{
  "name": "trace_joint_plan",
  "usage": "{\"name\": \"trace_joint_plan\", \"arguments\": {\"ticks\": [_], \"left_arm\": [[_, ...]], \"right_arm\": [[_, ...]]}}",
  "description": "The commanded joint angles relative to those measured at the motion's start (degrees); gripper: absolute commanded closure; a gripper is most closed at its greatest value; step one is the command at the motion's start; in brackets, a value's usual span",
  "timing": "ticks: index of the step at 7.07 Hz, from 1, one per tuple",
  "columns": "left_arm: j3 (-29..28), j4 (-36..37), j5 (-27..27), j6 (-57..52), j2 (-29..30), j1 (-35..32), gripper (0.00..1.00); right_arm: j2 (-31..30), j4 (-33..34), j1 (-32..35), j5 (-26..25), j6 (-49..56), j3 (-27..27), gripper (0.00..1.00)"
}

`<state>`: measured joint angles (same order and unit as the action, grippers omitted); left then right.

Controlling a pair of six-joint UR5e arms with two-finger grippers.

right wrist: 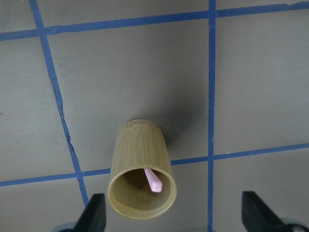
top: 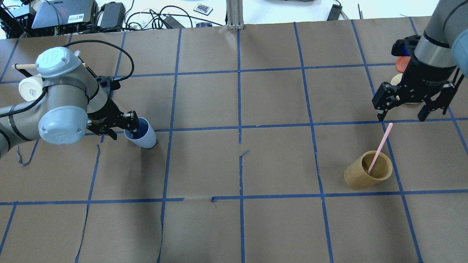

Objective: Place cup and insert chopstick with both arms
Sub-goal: 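Lower left gripper onto the light blue cup while right gripper nears bamboo cup, then set blue cup at table center with left gripper while right grasps pink chopstick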

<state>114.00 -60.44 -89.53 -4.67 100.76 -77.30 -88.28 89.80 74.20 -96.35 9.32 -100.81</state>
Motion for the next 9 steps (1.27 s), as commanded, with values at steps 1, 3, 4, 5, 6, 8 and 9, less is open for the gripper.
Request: {"name": "trace_joint_plan", "arguments": {"ticks": [1, 3, 4, 5, 6, 8, 9], "left_arm": [[0.79, 0.06, 0.06, 0.80, -0.56, -0.65, 1.00], [0.00, 0.24, 0.32, 2.28, -1.26, -1.44, 1.00], [-2.35, -0.80, 3.02, 6.29, -1.79, -5.27, 1.00], [-5.60, -0.99, 3.22, 13.38, -1.18, -13.14, 1.00], [-8.50, -1.16, 3.74, 21.81, -0.31, -19.49, 1.00], [-10.02, 0.40, 4.19, 28.98, 2.32, -25.77, 1.00], [-10.02, 5.72, 4.19, 29.53, 5.82, -26.31, 1.00]], "right_arm": [[-0.05, 4.58, -0.28, 0.11, -0.27, -3.24, 0.09], [0.13, 4.85, -0.19, 3.77, -1.06, -3.42, 0.12], [0.39, 4.94, -0.19, 3.88, -1.06, -3.34, 0.25], [0.48, 5.64, -0.19, 3.89, -0.98, -3.34, 0.31], [0.83, 6.08, -0.19, 3.71, -0.80, -3.34, 0.38], [1.10, 6.09, -0.19, 3.45, -0.89, -3.34, 0.39], [1.10, 6.00, -0.19, 3.45, -0.89, -3.34, 0.50]]}}
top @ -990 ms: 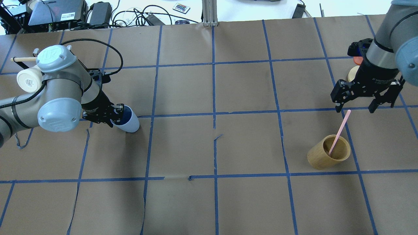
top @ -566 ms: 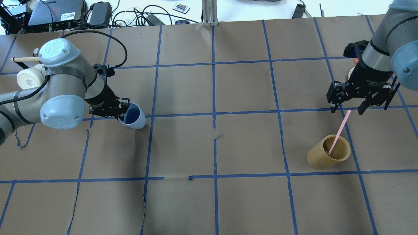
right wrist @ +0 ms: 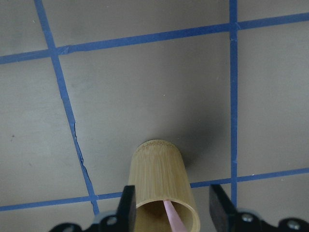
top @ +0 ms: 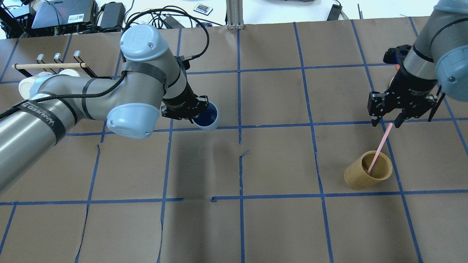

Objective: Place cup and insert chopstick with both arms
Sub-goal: 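Set blue cup at table center with left gripper while right grasps pink chopstick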

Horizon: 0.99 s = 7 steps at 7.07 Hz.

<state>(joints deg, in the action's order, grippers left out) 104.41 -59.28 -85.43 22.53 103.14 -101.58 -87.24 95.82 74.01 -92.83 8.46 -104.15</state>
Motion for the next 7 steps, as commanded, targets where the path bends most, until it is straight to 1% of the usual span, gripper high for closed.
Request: {"name": "trace_joint_plan", "arguments": {"ticks": [1, 3, 5, 6, 7], "left_arm": [[-1.82, 6.17, 0.17, 3.83, 5.82, -2.74, 1.00], [-7.96, 5.57, -0.44, 7.52, 10.12, -5.54, 1.00], [-8.61, 5.66, -0.70, 7.88, 11.64, -6.26, 1.00], [-8.52, 5.84, -0.70, 7.19, 12.17, -6.26, 0.87], [-8.52, 6.27, -0.88, 6.92, 12.78, -6.26, 0.35]], "right_arm": [[0.05, -0.02, 0.00, -0.07, -0.20, 0.00, 0.50], [0.05, -0.28, 0.00, -0.07, -0.29, 0.00, 0.55], [0.31, -0.54, 0.00, -0.07, -0.20, -0.09, 0.55], [0.58, -0.63, 0.00, -0.16, -0.20, 0.00, 0.55], [0.58, -0.89, 0.00, -0.34, -0.29, 0.00, 0.55]]}}
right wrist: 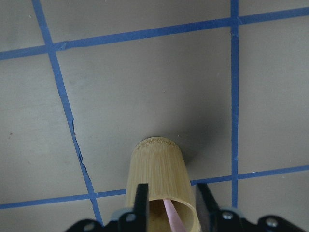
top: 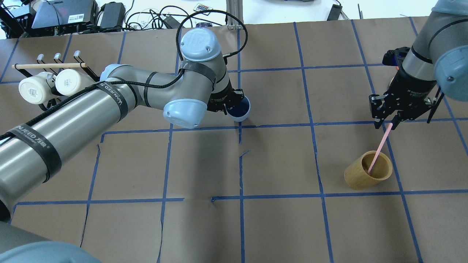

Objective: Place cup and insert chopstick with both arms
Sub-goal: 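Set blue cup at table center with left gripper while right grasps pink chopstick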

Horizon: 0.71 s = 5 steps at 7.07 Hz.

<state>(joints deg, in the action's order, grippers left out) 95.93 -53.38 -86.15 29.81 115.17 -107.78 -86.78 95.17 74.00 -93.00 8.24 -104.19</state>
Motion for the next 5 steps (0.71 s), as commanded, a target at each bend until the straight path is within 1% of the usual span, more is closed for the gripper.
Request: {"name": "trace_joint_plan", "arguments": {"ticks": [1, 2, 3, 4, 5], "left_arm": [[-1.09, 0.38, -0.07, 0.85, -0.20, -0.07, 0.13], [-3.80, -0.49, -0.24, 0.78, -1.69, 0.80, 0.00], [-6.17, -5.02, -0.33, -0.70, -3.44, 2.90, 0.00], [-8.20, -10.20, -0.24, -7.42, -6.77, 5.88, 0.00], [-10.48, -21.04, -0.59, -18.36, -11.59, 10.00, 0.00]], "right_arm": [[0.12, -0.95, 0.00, -0.42, -0.15, 0.04, 0.55], [0.12, -1.30, 0.00, -0.42, -0.15, 0.04, 0.55], [0.12, -1.31, 0.00, -0.34, -0.15, 0.04, 0.56], [0.12, -1.57, 0.00, -0.25, -0.15, 0.04, 0.63], [0.12, -1.57, 0.00, -0.25, -0.15, 0.04, 0.67]]}}
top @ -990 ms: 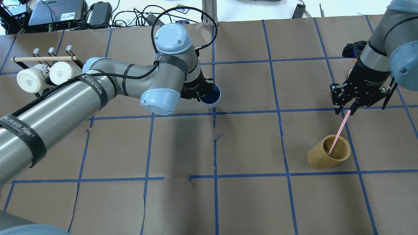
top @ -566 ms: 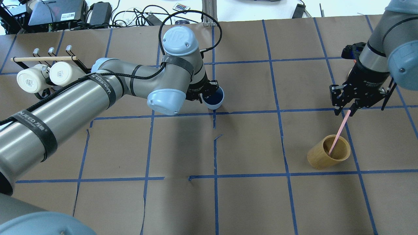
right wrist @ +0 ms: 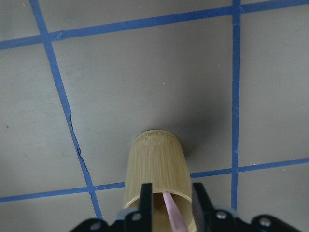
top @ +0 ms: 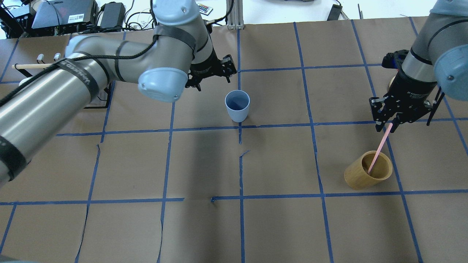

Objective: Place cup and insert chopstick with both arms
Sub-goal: 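Raise the left gripper back to its start while the right gripper lifts the pink chopstick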

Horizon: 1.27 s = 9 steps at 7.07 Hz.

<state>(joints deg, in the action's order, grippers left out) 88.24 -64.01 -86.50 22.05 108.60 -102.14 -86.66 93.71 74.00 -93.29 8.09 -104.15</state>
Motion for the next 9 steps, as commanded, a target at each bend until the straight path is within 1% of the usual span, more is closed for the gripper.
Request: {"name": "trace_joint_plan", "arguments": {"ticks": [1, 2, 3, 4, 6, 7, 9], "left_arm": [[-3.85, -15.05, -2.77, -20.02, -9.15, 8.15, 0.00], [-3.78, -16.57, -3.75, -23.33, -12.50, 10.45, 0.00], [-4.73, -21.46, -3.33, -23.28, -14.54, 11.25, 0.00], [-3.87, -21.86, -3.24, -23.28, -15.17, 11.35, 0.00], [-3.86, -21.86, -4.02, -23.28, -15.52, 11.35, 0.00], [-3.87, -22.04, -3.94, -23.28, -15.70, 11.61, 0.00], [-3.78, -23.00, -3.68, -23.37, -16.40, 13.80, 0.00]], "right_arm": [[0.00, -0.11, 0.00, 0.21, 0.00, 0.00, 0.75], [0.00, -0.11, 0.00, 0.30, 0.00, 0.00, 0.84], [0.00, -0.20, 0.00, 0.30, 0.00, 0.00, 0.95], [0.00, -0.54, 0.00, 0.22, 0.00, 0.09, 1.00], [-0.08, -1.25, 0.00, 0.22, 0.00, 1.05, 1.00], [-0.17, -3.08, 0.00, 0.39, 0.00, 2.53, 1.00], [-0.79, -11.32, 0.09, 0.57, 0.00, 8.14, 1.00]]}}
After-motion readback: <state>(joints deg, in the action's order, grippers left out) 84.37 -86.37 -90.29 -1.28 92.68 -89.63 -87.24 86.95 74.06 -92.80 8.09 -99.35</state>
